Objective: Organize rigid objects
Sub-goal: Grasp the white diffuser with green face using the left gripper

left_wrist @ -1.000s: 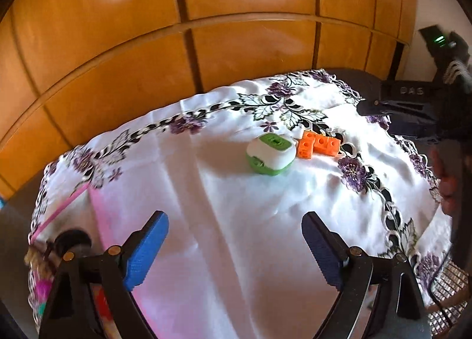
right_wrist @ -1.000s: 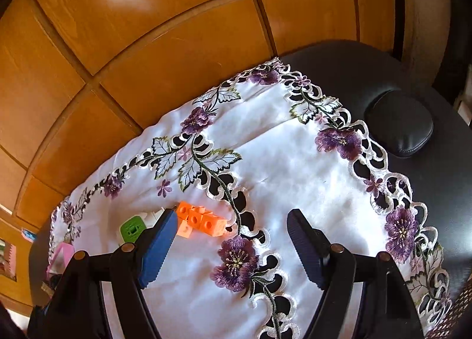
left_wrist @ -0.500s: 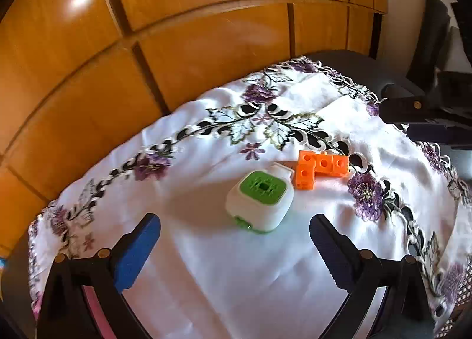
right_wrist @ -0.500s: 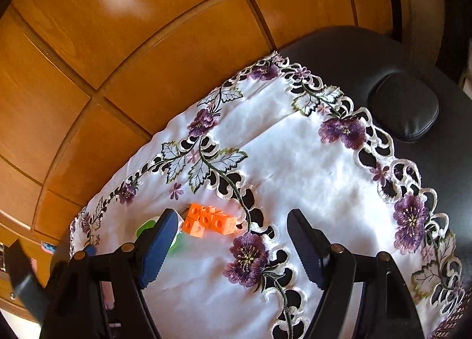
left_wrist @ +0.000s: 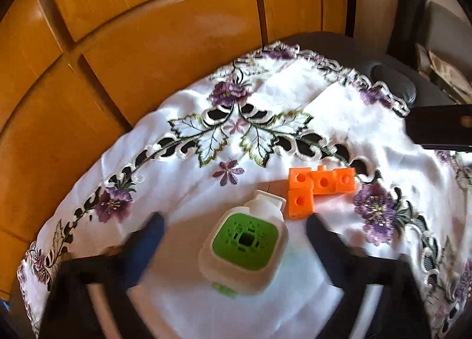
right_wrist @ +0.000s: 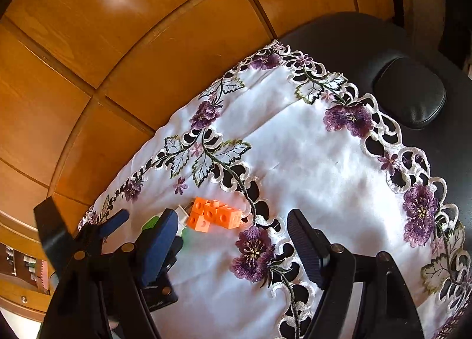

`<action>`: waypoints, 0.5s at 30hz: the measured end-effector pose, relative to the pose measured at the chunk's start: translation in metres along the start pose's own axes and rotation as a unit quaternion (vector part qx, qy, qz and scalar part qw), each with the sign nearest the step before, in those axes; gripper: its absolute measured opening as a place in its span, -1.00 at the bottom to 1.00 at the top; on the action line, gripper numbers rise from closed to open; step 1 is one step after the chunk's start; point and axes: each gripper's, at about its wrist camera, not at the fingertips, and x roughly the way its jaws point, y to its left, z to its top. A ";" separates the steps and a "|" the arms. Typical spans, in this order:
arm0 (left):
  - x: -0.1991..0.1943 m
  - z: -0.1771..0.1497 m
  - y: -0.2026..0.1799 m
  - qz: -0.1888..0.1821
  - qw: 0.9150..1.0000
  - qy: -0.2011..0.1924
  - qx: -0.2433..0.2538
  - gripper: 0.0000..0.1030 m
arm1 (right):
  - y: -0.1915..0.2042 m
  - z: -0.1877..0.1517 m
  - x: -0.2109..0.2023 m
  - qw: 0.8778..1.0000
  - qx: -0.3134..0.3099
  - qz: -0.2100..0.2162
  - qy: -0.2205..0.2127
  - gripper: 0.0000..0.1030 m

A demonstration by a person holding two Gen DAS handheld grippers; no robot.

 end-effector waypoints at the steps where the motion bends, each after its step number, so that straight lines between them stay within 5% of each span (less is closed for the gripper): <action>1: 0.007 -0.001 0.000 -0.014 1.000 0.016 -0.006 0.08 | 0.000 0.000 0.001 1.000 -0.001 0.000 0.002 0.51; 15: -0.056 -0.064 -0.017 0.019 0.993 -0.023 -0.117 0.01 | 0.000 -0.004 0.011 0.999 -0.020 -0.030 0.015 0.51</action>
